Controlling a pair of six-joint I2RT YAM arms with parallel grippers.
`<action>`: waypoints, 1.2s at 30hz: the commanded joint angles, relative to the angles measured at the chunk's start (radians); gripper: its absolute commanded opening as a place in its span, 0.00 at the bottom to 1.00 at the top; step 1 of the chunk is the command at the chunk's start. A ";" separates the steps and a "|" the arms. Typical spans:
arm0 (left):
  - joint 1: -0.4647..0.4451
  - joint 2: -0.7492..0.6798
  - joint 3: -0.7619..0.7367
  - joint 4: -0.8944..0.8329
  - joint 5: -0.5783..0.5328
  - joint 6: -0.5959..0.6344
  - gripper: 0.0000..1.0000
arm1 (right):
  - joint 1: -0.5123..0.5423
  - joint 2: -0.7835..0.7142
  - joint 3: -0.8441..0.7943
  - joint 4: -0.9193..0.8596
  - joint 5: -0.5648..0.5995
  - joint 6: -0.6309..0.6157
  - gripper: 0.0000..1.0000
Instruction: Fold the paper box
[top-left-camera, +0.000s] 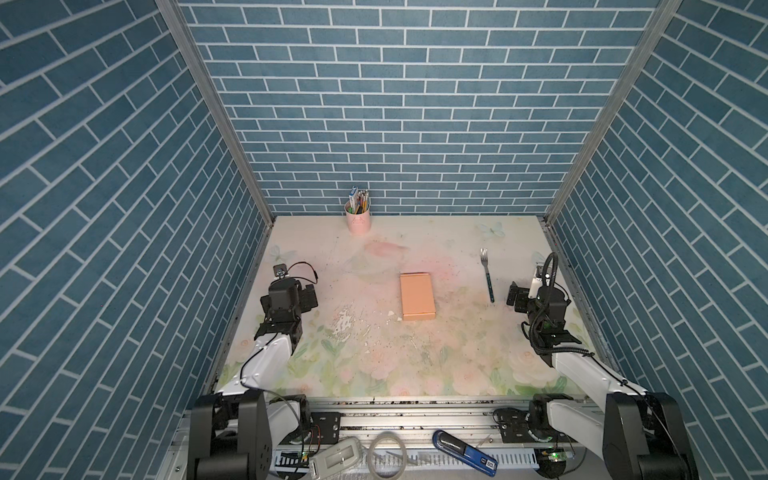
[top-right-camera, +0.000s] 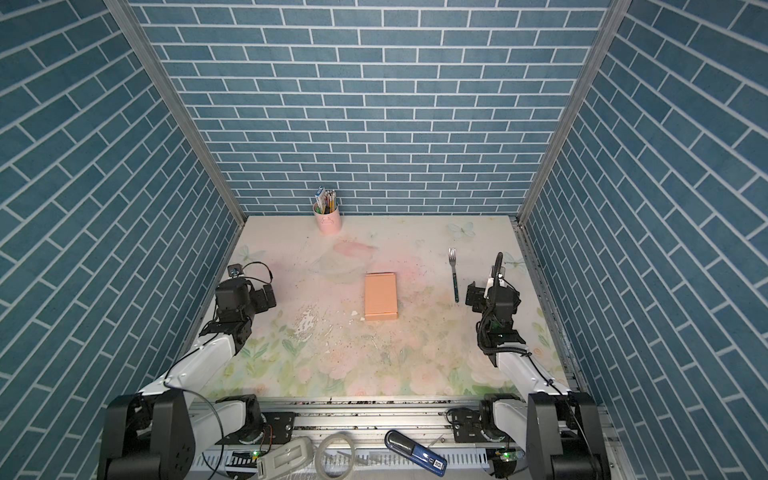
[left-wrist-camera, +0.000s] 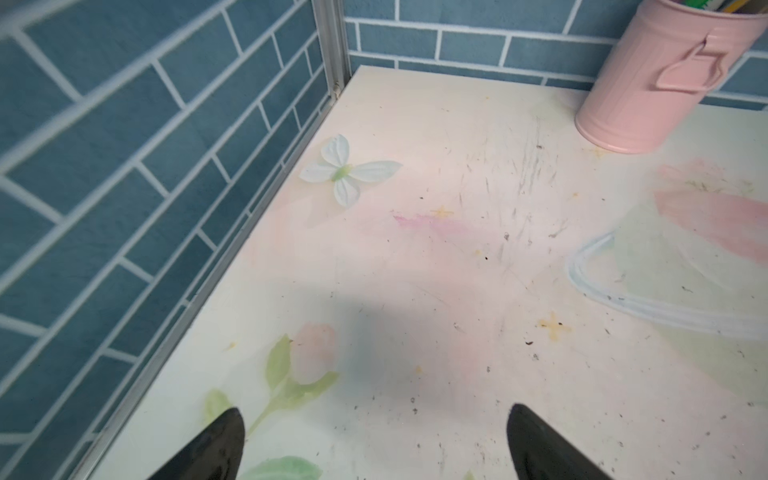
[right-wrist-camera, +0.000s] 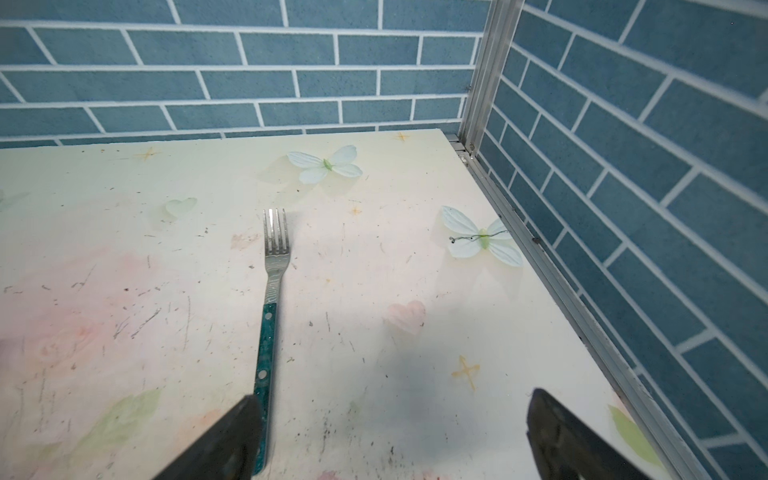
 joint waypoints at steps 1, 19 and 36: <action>0.012 0.079 -0.027 0.255 0.129 0.041 1.00 | -0.039 0.017 -0.036 0.141 -0.014 0.027 0.99; -0.120 0.364 -0.081 0.657 0.050 0.178 1.00 | -0.075 0.363 -0.136 0.670 -0.106 -0.025 0.99; -0.120 0.360 -0.078 0.644 0.051 0.176 1.00 | -0.108 0.433 0.042 0.394 -0.157 -0.011 0.99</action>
